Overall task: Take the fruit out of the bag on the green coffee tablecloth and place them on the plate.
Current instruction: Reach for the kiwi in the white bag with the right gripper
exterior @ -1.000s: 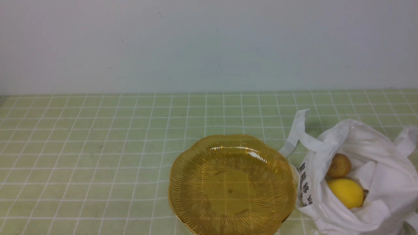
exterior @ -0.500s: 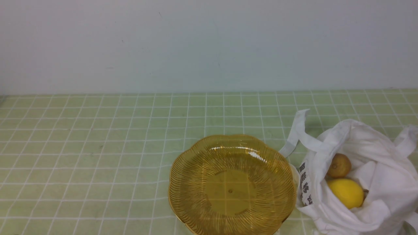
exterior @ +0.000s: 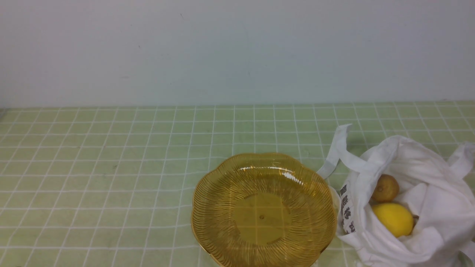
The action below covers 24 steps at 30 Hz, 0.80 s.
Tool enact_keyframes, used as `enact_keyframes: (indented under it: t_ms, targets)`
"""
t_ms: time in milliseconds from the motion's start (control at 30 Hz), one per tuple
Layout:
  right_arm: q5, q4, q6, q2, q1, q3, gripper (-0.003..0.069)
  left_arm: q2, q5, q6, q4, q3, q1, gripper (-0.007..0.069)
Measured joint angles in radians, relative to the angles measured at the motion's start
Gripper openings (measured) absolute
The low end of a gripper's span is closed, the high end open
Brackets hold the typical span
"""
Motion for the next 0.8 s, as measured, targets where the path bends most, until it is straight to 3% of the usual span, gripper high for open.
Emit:
enact_keyframes:
  t_ms: [67, 167, 333, 533, 667, 800]
  targets:
    - [0.000, 0.133, 0.039, 0.000, 0.000, 0.000, -0.0015, 0.000, 0.000, 0.000, 0.000, 0.000, 0.000, -0.0008]
    - [0.000, 0.224, 0.055, 0.000, 0.000, 0.001, -0.0015, 0.000, 0.000, 0.000, 0.000, 0.000, 0.000, -0.0008]
    - [0.001, 0.253, 0.056, 0.000, 0.000, 0.001, -0.0015, 0.000, 0.000, 0.000, 0.000, 0.000, 0.000, -0.0008]
    - [0.157, 0.271, -0.066, 0.000, 0.000, -0.105, -0.0015, 0.000, 0.000, 0.000, 0.000, 0.000, 0.000, -0.0008]
    - [0.292, 0.181, -0.133, 0.073, 0.000, -0.303, -0.0015, 0.000, 0.000, 0.000, 0.000, 0.000, 0.000, -0.0008]
    - [0.536, -0.040, -0.131, 0.309, 0.000, -0.484, -0.0014, 0.000, 0.000, 0.000, 0.000, 0.000, 0.000, -0.0008]
